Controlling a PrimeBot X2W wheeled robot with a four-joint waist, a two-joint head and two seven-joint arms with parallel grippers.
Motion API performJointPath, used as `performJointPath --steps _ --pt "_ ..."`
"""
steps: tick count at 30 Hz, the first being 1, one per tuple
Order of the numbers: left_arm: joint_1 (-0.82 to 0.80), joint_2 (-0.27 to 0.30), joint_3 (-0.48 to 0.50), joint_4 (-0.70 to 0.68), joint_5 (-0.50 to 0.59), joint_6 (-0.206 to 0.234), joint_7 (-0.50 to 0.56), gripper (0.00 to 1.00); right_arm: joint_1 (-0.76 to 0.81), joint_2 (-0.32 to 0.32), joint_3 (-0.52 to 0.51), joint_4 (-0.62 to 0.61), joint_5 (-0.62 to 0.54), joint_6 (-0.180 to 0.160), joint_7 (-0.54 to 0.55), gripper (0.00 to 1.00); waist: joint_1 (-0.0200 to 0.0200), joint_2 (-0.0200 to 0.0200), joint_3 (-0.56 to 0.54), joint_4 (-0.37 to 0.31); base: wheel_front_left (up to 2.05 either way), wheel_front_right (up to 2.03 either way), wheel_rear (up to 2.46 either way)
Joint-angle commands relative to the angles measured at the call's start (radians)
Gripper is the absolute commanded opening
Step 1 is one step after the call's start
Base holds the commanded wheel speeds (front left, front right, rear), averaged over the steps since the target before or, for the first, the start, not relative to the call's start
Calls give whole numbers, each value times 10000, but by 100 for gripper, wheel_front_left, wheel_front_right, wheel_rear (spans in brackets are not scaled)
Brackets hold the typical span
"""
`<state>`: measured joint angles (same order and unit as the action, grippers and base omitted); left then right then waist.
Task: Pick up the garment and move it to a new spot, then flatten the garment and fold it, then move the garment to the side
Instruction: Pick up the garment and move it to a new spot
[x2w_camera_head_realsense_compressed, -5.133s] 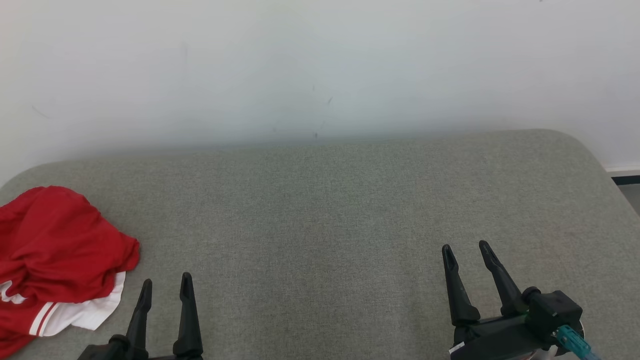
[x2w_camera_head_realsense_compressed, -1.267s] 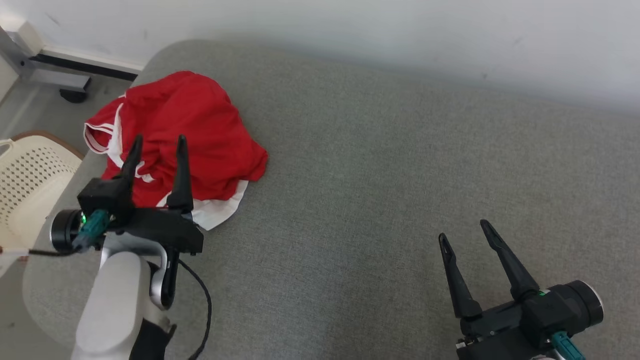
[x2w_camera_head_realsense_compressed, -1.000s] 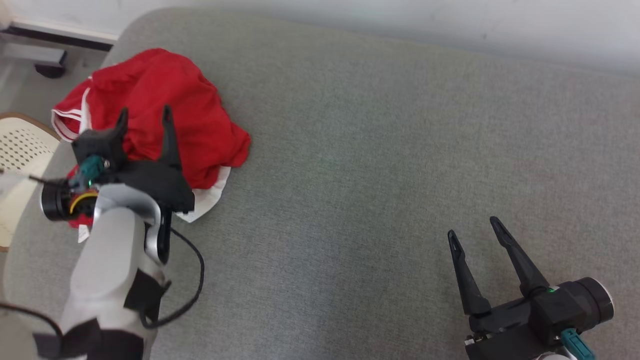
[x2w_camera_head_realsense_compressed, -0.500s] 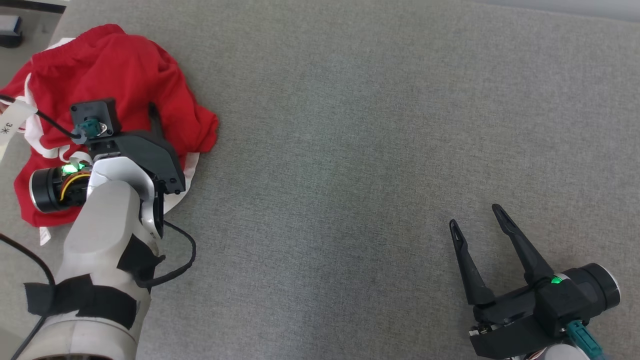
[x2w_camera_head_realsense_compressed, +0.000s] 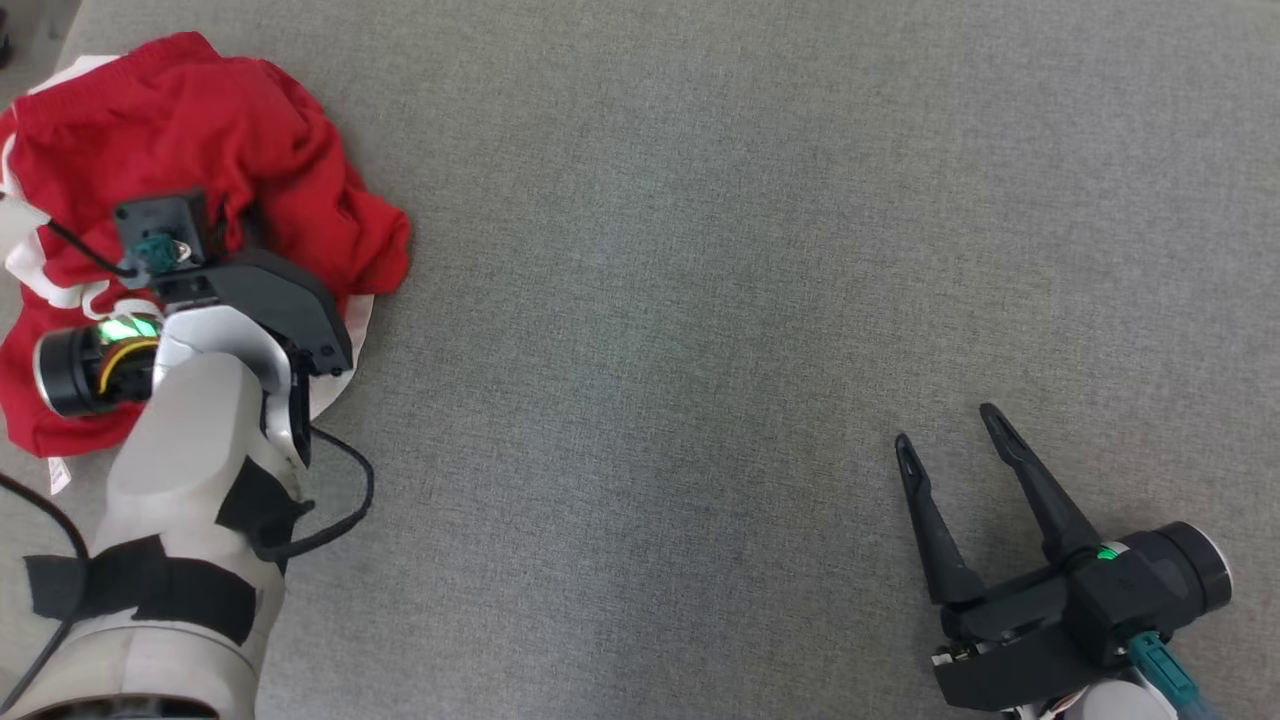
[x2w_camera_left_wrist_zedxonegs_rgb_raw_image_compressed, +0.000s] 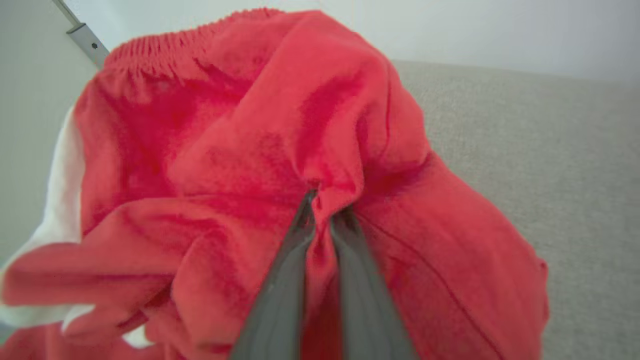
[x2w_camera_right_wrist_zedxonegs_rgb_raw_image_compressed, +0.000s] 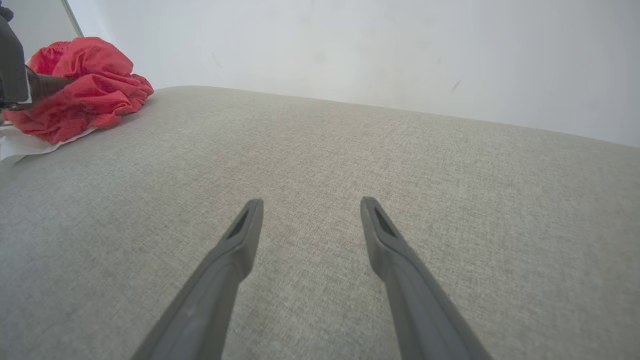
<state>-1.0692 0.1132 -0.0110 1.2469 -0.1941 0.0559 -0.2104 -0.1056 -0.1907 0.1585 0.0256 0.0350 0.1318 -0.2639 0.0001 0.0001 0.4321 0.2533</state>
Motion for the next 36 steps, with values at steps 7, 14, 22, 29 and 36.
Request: performJointPath --steps 7,14,22,29,36 --pt "1015 308 136 -2297 1 -392 -546 0 -59 309 44 212 161 -21 -15 100 -1 -1 -537 -223 0 0 0" --pt "3140 280 539 -6134 380 -767 -543 0 76 626 68 366 309 -21 -16 100 -1 -1 -1390 -465 0 0 0" --pt "4747 -55 791 -8963 695 -1184 -543 0 264 1061 109 524 492 -21 -18 100 -1 -1 -2355 -1010 0 0 0" --pt "5461 -383 193 -10013 885 -1424 -544 0 434 1255 138 631 620 -21 -16 100 -1 -1 -2834 -1777 0 0 0" --pt "5596 -533 -491 -10252 766 -1560 -546 0 364 1295 71 561 593 -21 -15 100 -1 -1 -2944 -2677 0 0 0"
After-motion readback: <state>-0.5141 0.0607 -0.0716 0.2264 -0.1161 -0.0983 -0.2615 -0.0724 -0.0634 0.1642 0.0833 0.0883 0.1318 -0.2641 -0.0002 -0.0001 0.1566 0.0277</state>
